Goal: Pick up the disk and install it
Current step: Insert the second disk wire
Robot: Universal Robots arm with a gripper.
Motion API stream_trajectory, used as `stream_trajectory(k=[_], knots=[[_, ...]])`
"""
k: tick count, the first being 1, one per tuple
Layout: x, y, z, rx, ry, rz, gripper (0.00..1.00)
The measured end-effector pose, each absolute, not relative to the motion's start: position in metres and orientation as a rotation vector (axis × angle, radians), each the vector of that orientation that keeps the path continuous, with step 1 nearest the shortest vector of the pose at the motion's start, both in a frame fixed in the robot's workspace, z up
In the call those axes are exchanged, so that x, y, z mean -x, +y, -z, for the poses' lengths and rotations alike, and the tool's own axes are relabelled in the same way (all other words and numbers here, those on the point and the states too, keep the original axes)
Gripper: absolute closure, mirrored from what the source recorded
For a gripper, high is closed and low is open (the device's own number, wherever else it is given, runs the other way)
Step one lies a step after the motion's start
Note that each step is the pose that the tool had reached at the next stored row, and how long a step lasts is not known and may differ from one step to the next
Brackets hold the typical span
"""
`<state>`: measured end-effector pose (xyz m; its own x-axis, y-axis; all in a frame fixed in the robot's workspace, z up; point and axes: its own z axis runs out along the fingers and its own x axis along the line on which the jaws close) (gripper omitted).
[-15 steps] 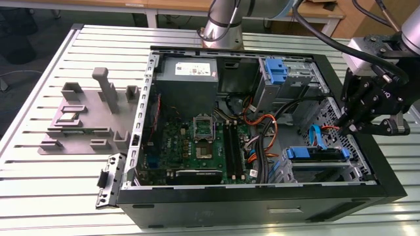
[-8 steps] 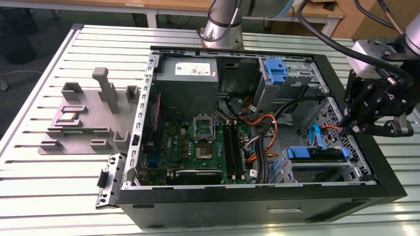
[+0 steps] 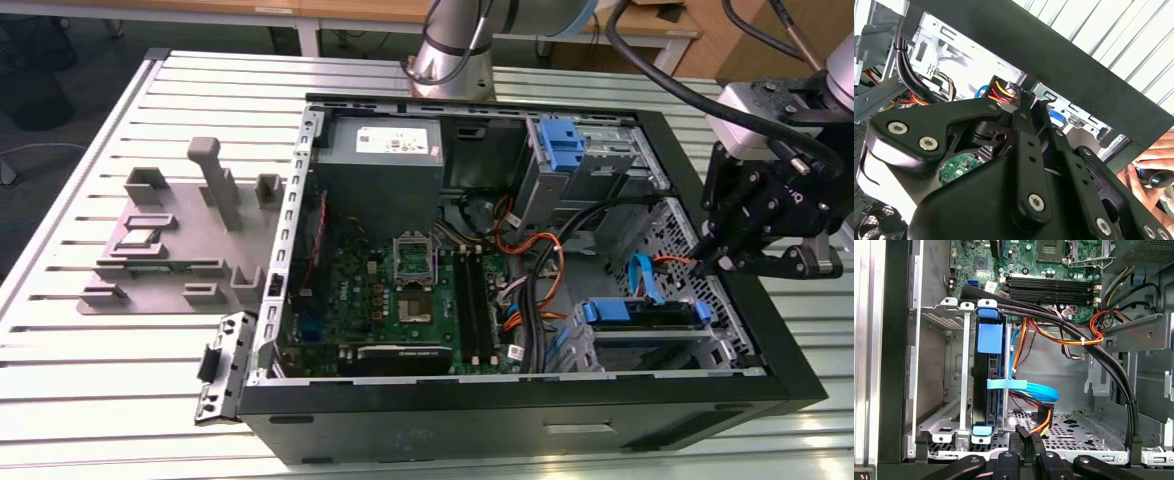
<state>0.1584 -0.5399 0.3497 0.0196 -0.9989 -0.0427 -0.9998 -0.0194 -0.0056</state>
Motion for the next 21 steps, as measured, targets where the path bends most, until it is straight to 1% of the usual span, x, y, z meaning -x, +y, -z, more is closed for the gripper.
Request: stream_trajectory(k=[6, 7, 8, 15, 21], knots=[[-0.158, -0.540, -0.350, 2.219, 2.176, -0.041, 0.76], [-0.158, -0.540, -0.350, 2.219, 2.176, -0.041, 0.78], [-0.158, -0.540, -0.350, 2.219, 2.176, -0.041, 0.84], [-0.158, -0.540, -0.350, 2.219, 2.176, -0.041, 0.84], [-0.142, -0.543, -0.350, 2.216, 2.172, -0.033, 0.84]])
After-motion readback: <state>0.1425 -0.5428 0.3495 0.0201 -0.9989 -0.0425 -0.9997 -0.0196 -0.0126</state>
